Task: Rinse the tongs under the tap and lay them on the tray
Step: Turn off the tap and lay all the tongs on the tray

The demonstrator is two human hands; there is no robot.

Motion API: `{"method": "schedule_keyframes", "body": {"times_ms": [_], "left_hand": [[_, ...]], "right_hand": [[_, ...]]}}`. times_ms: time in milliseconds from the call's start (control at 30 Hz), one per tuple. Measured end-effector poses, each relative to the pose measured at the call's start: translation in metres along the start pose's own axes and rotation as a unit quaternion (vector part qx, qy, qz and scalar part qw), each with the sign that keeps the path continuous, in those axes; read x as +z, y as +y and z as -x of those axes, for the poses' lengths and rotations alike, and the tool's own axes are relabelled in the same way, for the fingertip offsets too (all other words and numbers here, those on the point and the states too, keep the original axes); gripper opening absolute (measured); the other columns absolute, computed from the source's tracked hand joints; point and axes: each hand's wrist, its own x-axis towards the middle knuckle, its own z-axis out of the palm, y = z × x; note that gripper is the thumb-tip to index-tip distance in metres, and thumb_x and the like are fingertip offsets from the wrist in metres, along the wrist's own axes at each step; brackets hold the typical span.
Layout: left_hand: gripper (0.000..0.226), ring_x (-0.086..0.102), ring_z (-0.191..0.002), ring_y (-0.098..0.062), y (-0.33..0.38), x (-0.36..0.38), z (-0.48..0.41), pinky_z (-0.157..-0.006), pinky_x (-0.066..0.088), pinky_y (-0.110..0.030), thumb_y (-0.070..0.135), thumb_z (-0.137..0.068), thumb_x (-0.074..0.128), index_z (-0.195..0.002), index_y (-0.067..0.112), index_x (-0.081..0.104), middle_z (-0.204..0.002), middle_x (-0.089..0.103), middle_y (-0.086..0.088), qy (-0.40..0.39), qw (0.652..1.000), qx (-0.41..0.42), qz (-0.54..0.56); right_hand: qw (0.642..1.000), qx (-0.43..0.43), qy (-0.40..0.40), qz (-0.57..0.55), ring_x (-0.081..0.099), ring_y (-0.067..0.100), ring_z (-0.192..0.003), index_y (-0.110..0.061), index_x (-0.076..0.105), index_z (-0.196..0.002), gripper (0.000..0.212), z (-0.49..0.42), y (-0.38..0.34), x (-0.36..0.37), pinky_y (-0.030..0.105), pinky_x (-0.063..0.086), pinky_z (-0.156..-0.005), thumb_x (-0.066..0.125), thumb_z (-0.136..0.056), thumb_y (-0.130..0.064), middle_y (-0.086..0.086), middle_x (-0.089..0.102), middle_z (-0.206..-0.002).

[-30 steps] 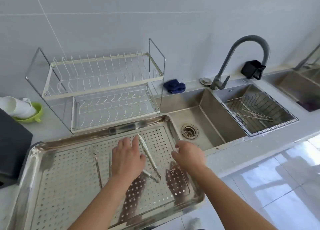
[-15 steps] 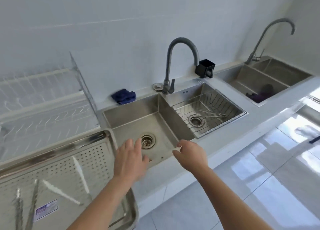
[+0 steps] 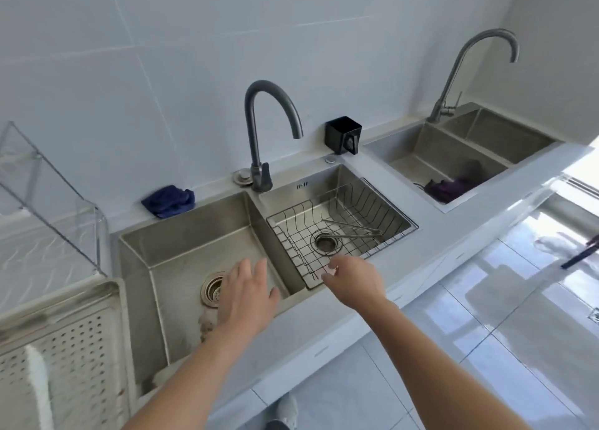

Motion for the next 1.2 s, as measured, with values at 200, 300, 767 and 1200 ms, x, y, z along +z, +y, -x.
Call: {"method": "schedule_keyframes", "body": {"times_ms": [200,300,767,1200], "left_hand": [[0.064,0.043,-0.133,-0.030,0.033,0.023,-0.057,-0.111,0.038,-0.042,0.048,-0.095,0.048,-0.150,0.017,0.035,-0.143,0.047,-0.012,-0.010,0.999,0.024,0.021],[0.060,0.040,-0.136,-0.030,0.046,0.038,-0.088,-0.112,0.037,-0.043,0.046,-0.095,0.047,-0.147,0.017,0.037,-0.144,0.045,-0.012,-0.026,0.999,0.020,0.040],[0.066,0.016,-0.153,-0.040,0.098,0.109,-0.154,-0.125,0.017,-0.051,0.049,-0.095,0.048,-0.152,0.018,0.036,-0.160,0.031,-0.020,-0.067,0.991,-0.114,0.029],[0.069,0.024,-0.151,-0.042,0.115,0.136,-0.157,-0.120,0.026,-0.058,0.050,-0.087,0.043,-0.143,0.012,0.052,-0.156,0.041,-0.023,-0.024,0.983,-0.170,-0.067]], "right_hand": [[1.000,0.017,-0.022,0.015,0.066,0.024,-0.091,-0.025,0.067,-0.109,0.027,-0.056,0.020,-0.006,0.031,0.052,-0.070,0.055,-0.087,-0.035,-0.004,0.072,-0.097],[0.997,0.028,-0.053,0.040,0.067,0.024,-0.093,-0.025,0.067,-0.111,0.028,-0.089,0.032,-0.009,0.031,0.049,-0.068,0.054,-0.087,-0.033,-0.003,0.071,-0.099],[0.980,-0.084,-0.095,0.151,0.050,0.028,-0.125,-0.020,0.049,-0.136,0.044,-0.237,0.098,0.012,0.040,0.050,-0.083,0.062,-0.095,-0.025,0.005,0.056,-0.134],[0.928,-0.245,-0.177,0.220,0.051,0.027,-0.123,-0.019,0.050,-0.133,0.053,-0.301,0.147,0.034,0.041,0.054,-0.085,0.073,-0.091,-0.040,0.005,0.057,-0.131]]}}
